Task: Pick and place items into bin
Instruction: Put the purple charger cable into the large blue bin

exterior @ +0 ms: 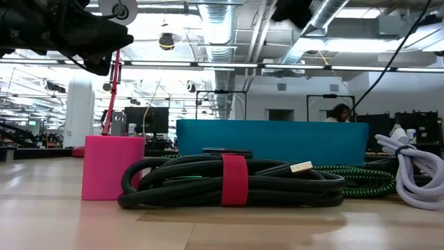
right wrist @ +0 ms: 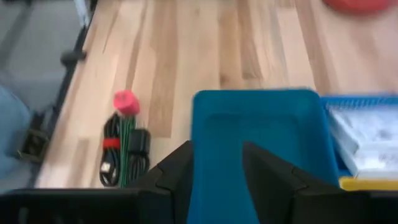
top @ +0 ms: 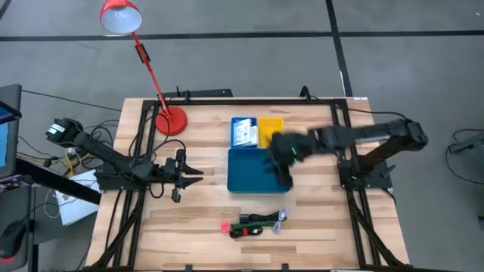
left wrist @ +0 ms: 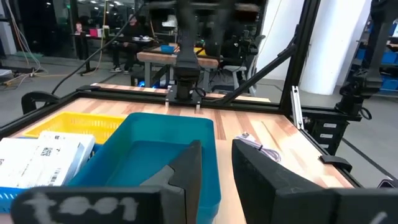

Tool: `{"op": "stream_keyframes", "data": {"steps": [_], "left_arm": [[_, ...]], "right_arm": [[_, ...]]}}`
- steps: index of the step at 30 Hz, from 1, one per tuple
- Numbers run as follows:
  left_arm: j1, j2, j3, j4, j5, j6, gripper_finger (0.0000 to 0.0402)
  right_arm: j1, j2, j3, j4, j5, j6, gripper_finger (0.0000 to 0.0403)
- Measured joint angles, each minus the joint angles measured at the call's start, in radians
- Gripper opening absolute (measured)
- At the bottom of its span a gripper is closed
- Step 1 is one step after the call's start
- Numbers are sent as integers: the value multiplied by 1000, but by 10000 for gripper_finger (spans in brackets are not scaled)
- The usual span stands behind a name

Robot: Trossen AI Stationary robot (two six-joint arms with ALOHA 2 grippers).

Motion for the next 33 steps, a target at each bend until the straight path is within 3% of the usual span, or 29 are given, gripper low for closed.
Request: {"op": "stream_keyframes", "data": {"steps": [5, 10, 14, 22, 33], "left_arm": [[0, 0, 0, -25, 0, -9, 77], [0, 0, 0, -99, 0, 4, 77], [0, 0, 0, -95, 0, 3, 77], [0, 0, 0, 37, -2, -74, 77], [0, 0, 0, 12, -1, -192, 77]], "right_arm": [[266, -3, -43, 41, 267, 90, 111], [427, 106, -54, 70, 394, 215, 108], [456, 206, -54, 84, 440, 264, 108], [429, 323, -54, 5, 361, 358, 108], [371, 333, -54, -198, 59, 362, 108]]}}
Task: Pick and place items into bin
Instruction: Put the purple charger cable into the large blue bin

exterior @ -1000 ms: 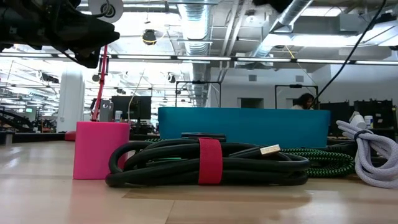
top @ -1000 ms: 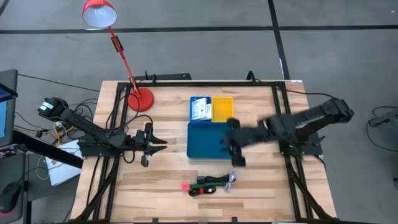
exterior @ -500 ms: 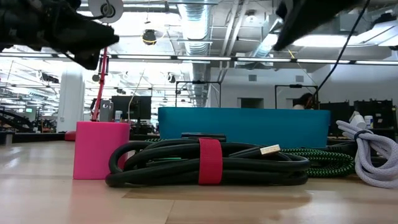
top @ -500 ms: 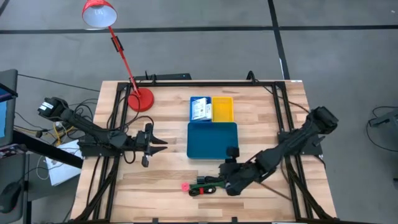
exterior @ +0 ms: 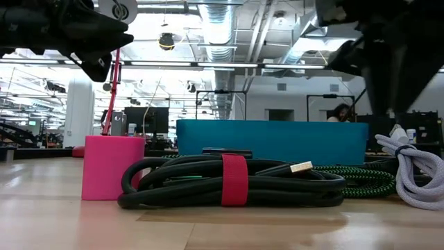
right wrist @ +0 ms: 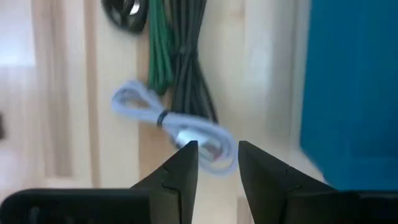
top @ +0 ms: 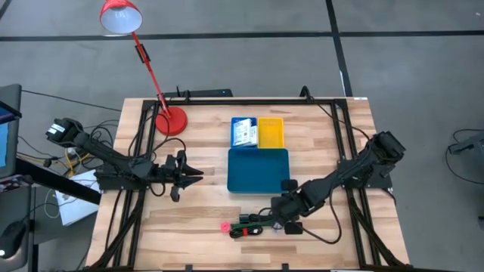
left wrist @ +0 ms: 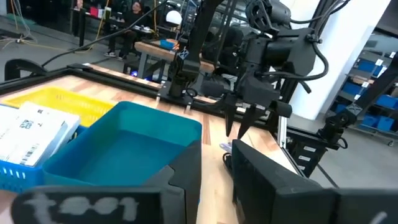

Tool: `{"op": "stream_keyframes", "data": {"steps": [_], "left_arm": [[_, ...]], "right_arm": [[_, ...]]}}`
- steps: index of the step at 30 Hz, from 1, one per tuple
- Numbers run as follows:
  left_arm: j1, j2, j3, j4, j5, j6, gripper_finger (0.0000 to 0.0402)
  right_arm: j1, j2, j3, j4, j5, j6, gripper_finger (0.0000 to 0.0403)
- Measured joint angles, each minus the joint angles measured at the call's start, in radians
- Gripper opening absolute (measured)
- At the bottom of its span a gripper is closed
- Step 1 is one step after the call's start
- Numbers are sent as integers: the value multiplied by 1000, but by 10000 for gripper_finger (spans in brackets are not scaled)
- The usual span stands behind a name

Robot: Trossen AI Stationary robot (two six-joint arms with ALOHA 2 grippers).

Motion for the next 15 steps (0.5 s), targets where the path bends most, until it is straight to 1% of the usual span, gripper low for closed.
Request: {"op": "stream_keyframes", "data": {"steps": [3, 15], "left_arm": [[0, 0, 0, 1, -1, 0, 77], [0, 0, 0, 24, -10, 39, 77]], "right_arm": [[-2, 0, 0, -52, -18, -22, 108], [11, 0, 0, -32, -36, -25, 108]]}}
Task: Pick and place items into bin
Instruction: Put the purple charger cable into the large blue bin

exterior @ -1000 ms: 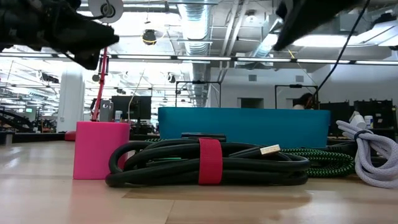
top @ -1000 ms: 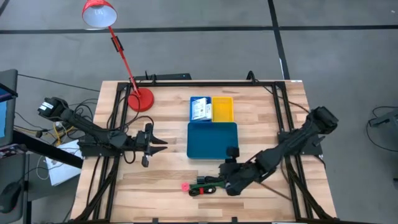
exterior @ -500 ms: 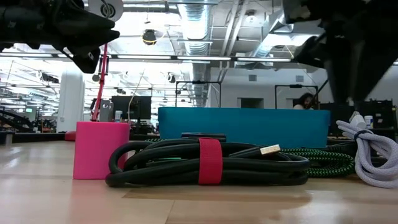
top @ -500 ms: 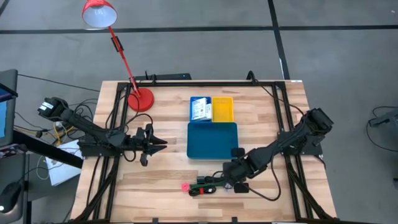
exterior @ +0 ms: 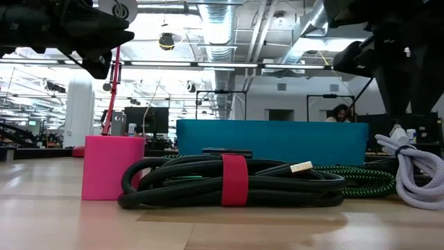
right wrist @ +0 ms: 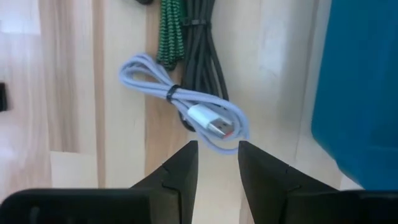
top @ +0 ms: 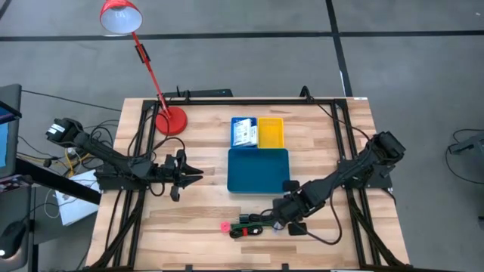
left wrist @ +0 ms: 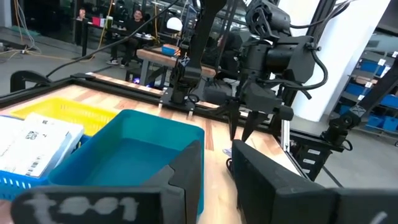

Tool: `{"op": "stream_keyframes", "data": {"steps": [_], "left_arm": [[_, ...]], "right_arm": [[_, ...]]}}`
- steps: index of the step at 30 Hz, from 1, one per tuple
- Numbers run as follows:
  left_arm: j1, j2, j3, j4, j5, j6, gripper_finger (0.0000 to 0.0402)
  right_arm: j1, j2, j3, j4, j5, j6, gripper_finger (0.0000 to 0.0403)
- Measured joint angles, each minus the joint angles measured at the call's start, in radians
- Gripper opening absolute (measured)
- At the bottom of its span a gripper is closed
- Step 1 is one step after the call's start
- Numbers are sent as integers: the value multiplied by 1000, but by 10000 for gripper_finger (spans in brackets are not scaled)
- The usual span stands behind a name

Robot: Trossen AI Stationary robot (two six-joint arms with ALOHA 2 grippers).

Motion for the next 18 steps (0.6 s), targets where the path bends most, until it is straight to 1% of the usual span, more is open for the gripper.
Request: {"op": "stream_keyframes", "data": {"steps": [8, 13, 18], "left_arm": [[0, 0, 0, -4, -2, 9, 77], [0, 0, 0, -4, -2, 13, 77], [0, 0, 0, -4, -2, 12, 77]], "right_arm": [[20, 0, 0, 60, 1, -53, 108], [21, 0, 0, 67, 3, -83, 108], [21, 3, 0, 67, 43, -147, 116]]}}
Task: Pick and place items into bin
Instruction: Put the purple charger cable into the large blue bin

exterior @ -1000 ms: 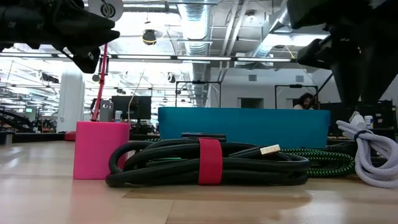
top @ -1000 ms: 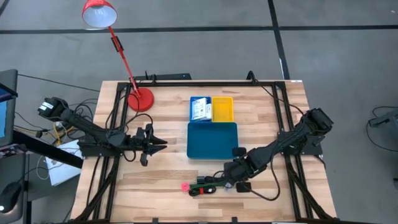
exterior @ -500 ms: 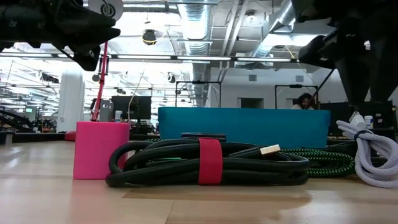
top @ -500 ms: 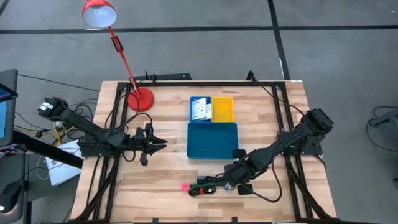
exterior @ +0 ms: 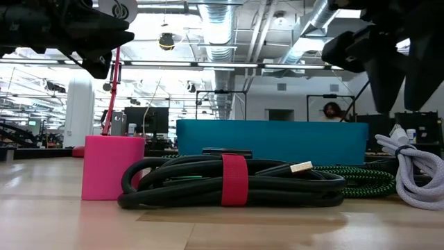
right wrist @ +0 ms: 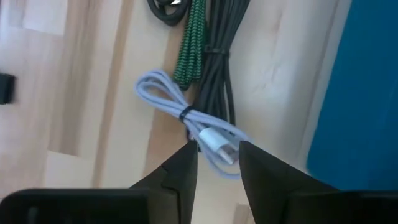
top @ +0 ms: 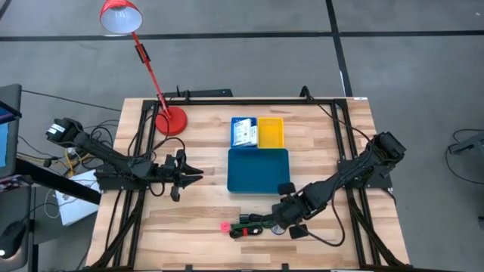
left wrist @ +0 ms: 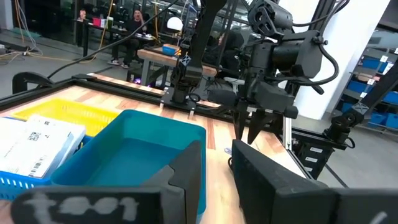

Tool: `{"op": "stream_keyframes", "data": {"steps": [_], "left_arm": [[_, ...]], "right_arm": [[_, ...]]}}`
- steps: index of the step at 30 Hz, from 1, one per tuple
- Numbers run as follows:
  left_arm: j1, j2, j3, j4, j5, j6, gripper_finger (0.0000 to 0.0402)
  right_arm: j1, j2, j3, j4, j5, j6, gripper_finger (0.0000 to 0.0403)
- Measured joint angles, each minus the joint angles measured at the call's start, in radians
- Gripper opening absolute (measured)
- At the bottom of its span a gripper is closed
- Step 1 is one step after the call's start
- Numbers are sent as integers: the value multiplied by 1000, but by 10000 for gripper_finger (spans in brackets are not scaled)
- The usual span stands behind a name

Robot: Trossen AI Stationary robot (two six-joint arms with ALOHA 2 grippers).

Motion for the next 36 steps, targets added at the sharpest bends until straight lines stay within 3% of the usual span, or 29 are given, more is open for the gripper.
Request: {"op": "stream_keyframes", "data": {"steps": [12, 18, 22, 31, 36], "left_arm": [[0, 0, 0, -2, 0, 0, 77], [0, 0, 0, -2, 0, 0, 77], [0, 0, 0, -3, 0, 0, 77], [0, 0, 0, -1, 0, 0, 77], [0, 0, 0, -1, 0, 0, 77]], "right_arm": [[0, 87, -1, 1, 20, -72, 198], [-2, 141, -1, -11, 18, -71, 208], [-3, 151, -1, -36, 8, -70, 182], [-2, 128, 0, -82, -36, -32, 60], [0, 128, 18, -130, -49, -10, 14]]}}
